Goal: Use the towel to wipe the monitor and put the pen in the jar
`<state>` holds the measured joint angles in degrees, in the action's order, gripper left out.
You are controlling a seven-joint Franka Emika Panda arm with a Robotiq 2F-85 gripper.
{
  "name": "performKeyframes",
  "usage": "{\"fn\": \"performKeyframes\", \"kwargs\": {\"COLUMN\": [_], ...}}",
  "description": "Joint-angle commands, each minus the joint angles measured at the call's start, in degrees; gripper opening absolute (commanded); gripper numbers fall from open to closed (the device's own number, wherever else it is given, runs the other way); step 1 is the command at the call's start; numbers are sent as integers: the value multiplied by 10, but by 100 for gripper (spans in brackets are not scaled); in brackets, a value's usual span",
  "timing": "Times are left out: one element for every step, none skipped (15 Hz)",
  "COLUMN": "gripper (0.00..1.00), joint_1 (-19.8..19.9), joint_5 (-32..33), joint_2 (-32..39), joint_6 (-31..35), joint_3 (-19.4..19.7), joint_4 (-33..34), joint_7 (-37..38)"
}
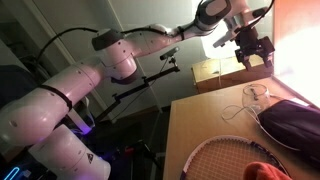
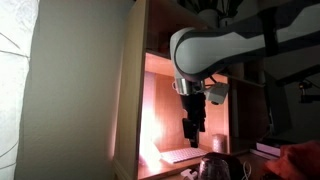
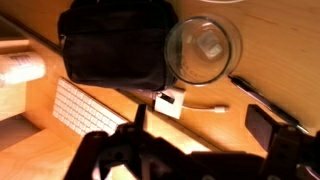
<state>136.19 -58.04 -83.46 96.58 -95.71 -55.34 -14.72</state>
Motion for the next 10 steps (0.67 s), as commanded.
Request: {"fn": "performKeyframes", "kwargs": {"gripper": [100,100,100,100,100,100,100,100,100,100], "joint_1": [-9,-10,-4,8,2,6,12,14,16,17], "joint_5": [63,68,56,37,25,19,6,-5,-17,-32], "joint_2": [-4,-7,3,22,21,26,33,39,43,46], "joint_6": [9,15,13,-9,5,-6,-11,-11,-9,-2], "joint_3": [-3,-2,-13,-30,-31,-36,-45,-49,-54,-56], "joint_4": [-9,-10,-9,-3,-18,-18,-18,-23,-27,-34], "joint_7": [-39,-40,-9,16,36,55,60,69,80,89]}}
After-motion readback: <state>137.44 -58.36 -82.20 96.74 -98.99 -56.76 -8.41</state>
